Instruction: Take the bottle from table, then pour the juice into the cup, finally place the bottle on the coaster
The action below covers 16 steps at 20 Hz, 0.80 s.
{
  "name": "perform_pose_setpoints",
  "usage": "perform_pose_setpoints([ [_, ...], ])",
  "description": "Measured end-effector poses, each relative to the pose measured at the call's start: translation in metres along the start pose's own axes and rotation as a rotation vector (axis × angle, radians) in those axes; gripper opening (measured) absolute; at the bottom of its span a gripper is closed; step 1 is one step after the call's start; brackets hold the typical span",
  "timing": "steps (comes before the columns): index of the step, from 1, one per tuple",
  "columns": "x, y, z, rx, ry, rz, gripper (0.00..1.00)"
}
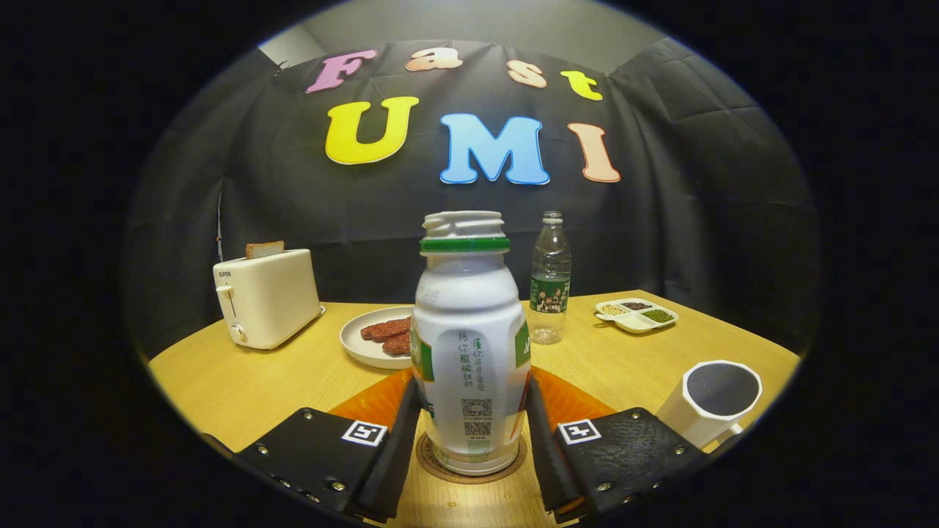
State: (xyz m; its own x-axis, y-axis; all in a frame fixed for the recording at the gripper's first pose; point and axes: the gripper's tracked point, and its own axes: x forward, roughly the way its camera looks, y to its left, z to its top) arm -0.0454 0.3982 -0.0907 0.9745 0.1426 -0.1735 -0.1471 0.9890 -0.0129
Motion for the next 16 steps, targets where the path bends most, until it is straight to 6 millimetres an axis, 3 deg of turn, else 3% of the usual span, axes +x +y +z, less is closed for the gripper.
perform_pose_setpoints([
  [8,0.0,0.0,0.0,0.011,-0.035,0.019,0.72],
  [11,-0.002,-0.003,-0.003,0.035,-0.015,0.019,0.81],
  [13,-0.006,-0.001,0.006,0.043,-0.04,0.04,0.99],
  [16,-0.014,-0.003,0.033,0.036,-0.115,0.046,0.99],
])
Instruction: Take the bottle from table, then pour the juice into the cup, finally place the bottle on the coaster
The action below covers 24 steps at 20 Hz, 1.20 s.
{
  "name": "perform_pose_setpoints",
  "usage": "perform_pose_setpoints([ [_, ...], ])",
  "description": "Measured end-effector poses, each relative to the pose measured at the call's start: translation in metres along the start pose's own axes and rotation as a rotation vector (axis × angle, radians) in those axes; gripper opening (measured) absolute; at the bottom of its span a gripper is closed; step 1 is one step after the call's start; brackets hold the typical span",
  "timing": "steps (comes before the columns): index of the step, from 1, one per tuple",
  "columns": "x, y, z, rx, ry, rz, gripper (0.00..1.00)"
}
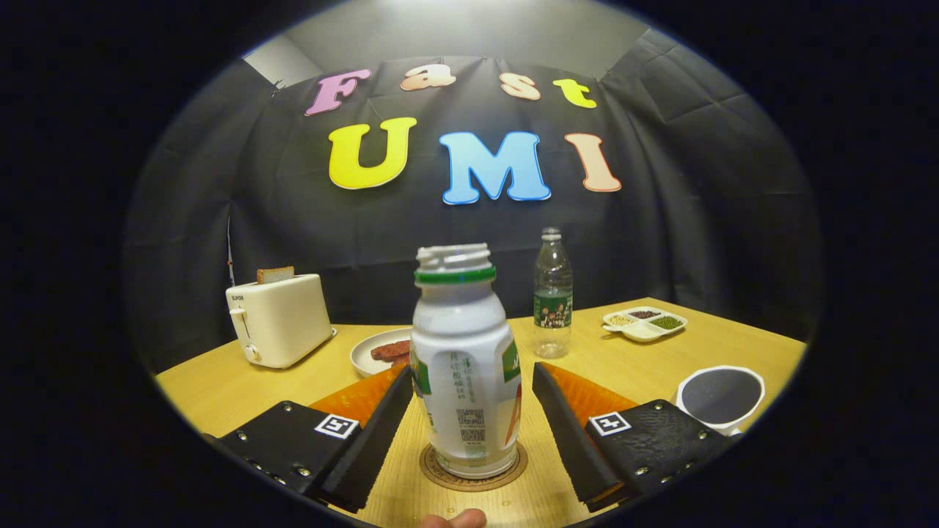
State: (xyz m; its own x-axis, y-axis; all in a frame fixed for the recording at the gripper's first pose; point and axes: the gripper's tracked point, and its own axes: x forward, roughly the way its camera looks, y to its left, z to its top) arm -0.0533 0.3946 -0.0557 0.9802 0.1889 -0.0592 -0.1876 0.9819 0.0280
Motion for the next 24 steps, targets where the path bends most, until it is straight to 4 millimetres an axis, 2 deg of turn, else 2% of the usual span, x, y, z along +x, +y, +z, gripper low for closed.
perform_pose_setpoints([
  [5,-0.022,0.01,0.064,0.042,-0.118,0.037,0.98],
  [9,-0.049,0.019,0.122,0.08,-0.207,0.054,0.98],
  [12,-0.07,0.028,0.152,0.076,-0.257,0.07,0.98],
  [18,-0.095,0.028,0.162,0.064,-0.294,0.095,0.98],
  [24,-0.09,-0.011,0.157,-0.002,-0.296,0.066,0.98],
])
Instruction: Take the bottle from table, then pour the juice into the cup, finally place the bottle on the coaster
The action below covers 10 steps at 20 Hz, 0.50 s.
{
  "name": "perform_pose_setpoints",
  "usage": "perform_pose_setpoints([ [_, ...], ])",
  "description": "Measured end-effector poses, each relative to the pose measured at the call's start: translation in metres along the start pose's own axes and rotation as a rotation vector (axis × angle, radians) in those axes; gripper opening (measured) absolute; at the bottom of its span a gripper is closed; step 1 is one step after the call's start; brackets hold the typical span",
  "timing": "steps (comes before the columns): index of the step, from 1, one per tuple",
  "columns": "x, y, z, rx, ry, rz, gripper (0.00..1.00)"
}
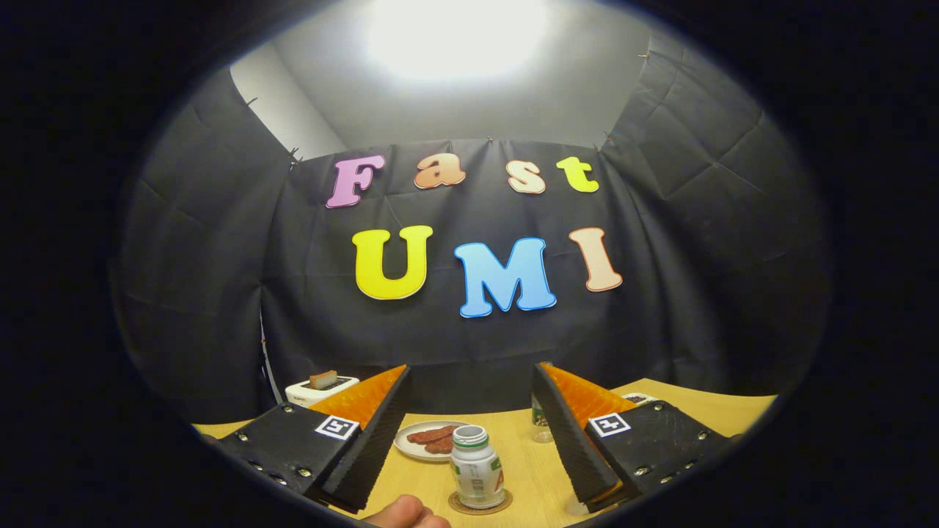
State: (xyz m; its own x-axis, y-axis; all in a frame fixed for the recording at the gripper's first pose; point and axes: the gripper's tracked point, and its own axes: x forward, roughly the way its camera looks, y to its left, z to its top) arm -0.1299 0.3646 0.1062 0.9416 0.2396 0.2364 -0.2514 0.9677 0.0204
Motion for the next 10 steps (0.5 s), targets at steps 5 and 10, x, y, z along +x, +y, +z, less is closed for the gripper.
perform_pose_setpoints([
  [5,0.014,-0.093,-0.005,-0.149,-0.005,-0.117,0.98],
  [10,0.018,-0.202,-0.021,-0.182,-0.005,-0.205,0.96],
])
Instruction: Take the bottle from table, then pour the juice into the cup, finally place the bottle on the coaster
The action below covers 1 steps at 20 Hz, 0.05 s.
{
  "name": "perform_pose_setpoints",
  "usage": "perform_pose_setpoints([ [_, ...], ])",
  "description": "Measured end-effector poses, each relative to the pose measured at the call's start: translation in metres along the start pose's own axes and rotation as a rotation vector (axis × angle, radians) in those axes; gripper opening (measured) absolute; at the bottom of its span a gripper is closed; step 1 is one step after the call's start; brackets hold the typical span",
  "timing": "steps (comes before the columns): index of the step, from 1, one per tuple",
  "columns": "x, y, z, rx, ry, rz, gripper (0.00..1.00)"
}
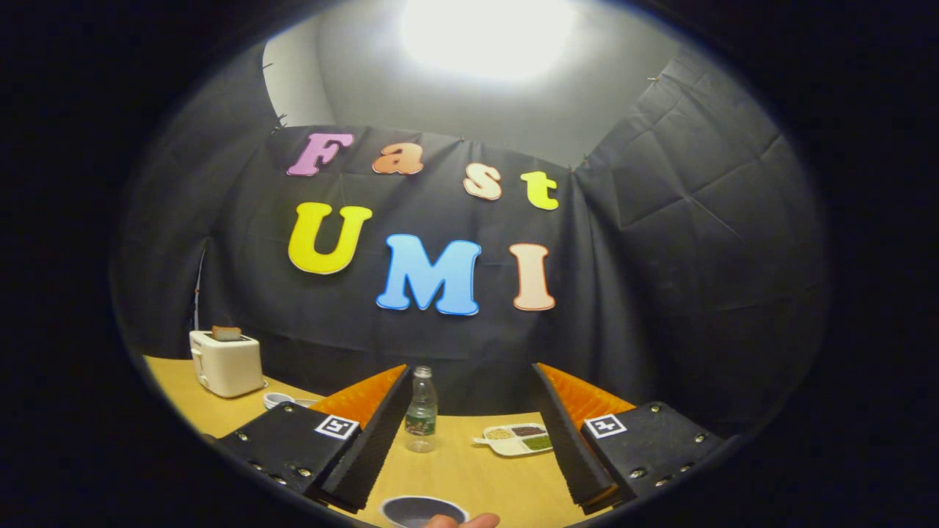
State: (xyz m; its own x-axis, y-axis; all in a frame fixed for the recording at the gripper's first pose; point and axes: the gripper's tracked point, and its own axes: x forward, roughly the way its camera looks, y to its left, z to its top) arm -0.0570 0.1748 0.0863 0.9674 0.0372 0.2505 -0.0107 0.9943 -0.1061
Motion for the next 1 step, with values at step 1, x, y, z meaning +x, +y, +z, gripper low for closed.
perform_pose_setpoints([
  [1,0.0038,-0.0249,-0.0151,-0.005,0.014,-0.023,0.96],
])
